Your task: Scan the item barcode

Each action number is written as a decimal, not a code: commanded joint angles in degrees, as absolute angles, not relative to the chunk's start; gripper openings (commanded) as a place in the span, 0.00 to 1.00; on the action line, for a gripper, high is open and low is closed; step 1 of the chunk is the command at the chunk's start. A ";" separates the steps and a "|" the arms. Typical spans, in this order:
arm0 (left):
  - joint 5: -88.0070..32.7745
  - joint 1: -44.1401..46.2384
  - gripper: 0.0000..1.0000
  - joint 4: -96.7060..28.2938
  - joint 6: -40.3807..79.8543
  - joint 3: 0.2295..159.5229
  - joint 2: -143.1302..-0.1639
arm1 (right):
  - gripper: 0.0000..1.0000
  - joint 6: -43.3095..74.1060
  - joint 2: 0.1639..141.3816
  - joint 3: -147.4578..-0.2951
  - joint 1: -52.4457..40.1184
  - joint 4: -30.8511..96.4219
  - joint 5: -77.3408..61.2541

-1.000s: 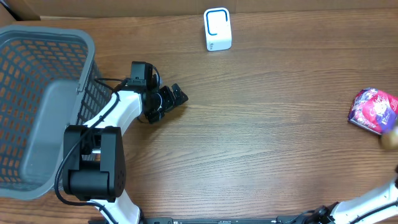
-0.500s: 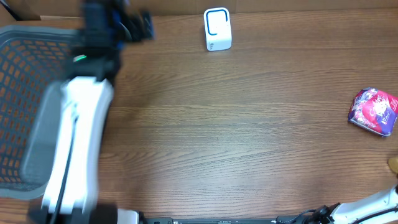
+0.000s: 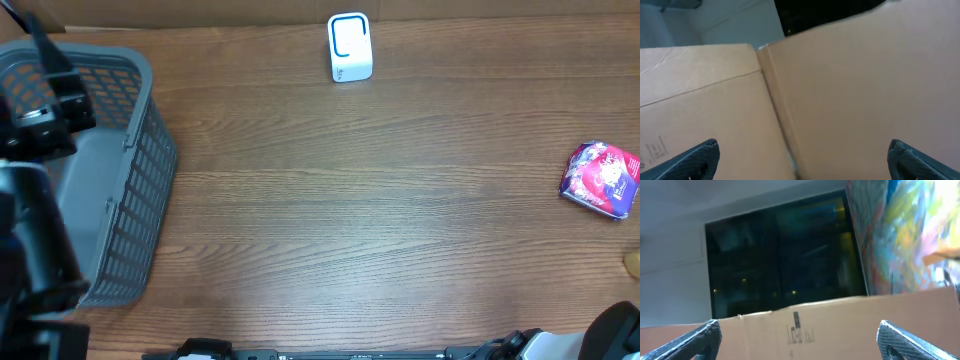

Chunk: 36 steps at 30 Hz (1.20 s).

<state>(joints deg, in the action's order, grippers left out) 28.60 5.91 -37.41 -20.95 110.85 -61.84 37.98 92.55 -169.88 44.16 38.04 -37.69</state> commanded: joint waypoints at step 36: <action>5.30 -10.26 1.00 -25.21 -13.04 80.36 -35.40 | 1.00 8.75 35.94 -83.35 0.54 32.93 -8.62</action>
